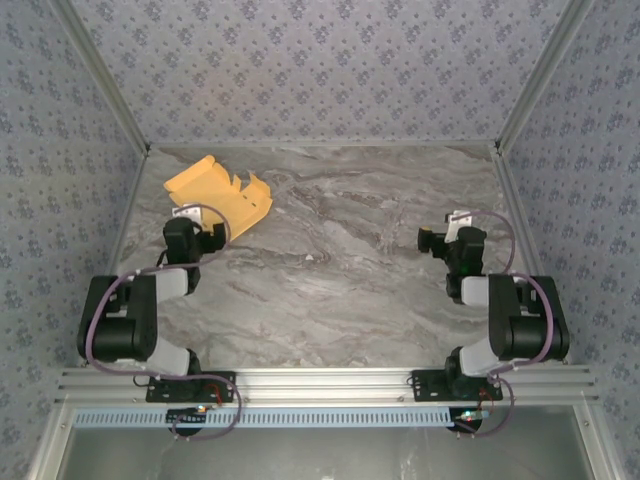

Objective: Fold the paper box

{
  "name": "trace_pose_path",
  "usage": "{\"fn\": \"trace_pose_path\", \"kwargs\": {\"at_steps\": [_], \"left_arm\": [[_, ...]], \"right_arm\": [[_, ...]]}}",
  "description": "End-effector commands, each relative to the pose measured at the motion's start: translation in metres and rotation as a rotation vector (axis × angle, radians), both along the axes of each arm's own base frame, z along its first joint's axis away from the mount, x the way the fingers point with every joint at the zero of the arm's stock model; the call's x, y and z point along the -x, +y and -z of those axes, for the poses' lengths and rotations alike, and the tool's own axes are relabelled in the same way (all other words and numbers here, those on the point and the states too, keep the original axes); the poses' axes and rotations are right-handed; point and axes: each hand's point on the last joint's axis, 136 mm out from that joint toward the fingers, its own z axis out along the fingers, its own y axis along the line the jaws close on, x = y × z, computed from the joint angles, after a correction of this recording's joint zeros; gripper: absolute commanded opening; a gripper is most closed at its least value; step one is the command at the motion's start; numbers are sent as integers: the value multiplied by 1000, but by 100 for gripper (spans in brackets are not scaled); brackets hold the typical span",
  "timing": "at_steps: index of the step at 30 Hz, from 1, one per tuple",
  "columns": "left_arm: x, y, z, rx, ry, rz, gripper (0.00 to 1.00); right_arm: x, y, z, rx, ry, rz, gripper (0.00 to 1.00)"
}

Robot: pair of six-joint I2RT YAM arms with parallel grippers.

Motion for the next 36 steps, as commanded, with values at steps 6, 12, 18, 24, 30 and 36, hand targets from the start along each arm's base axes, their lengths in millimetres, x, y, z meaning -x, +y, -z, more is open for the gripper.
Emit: {"fn": "trace_pose_path", "kwargs": {"at_steps": [6, 12, 18, 24, 30, 36], "left_arm": [[51, 34, -83, 235, -93, -429, 100], [66, 73, -32, 472, 153, -750, 99], [62, 63, -2, 474, 380, -806, 97], [33, 62, 28, 457, 504, -815, 73], [5, 47, 53, 509, 603, -765, 37], [16, 27, 55, 529, 599, -682, 43]], "right_arm": [[25, 5, -103, 32, -208, -6, 100], [40, -41, -116, -367, -146, 426, 100], [29, -22, -121, -431, -35, 347, 100], [30, -7, -111, -434, 12, 304, 100], [29, 13, -112, -437, 38, 259, 100], [29, 35, -119, -423, 43, 209, 100]]}}
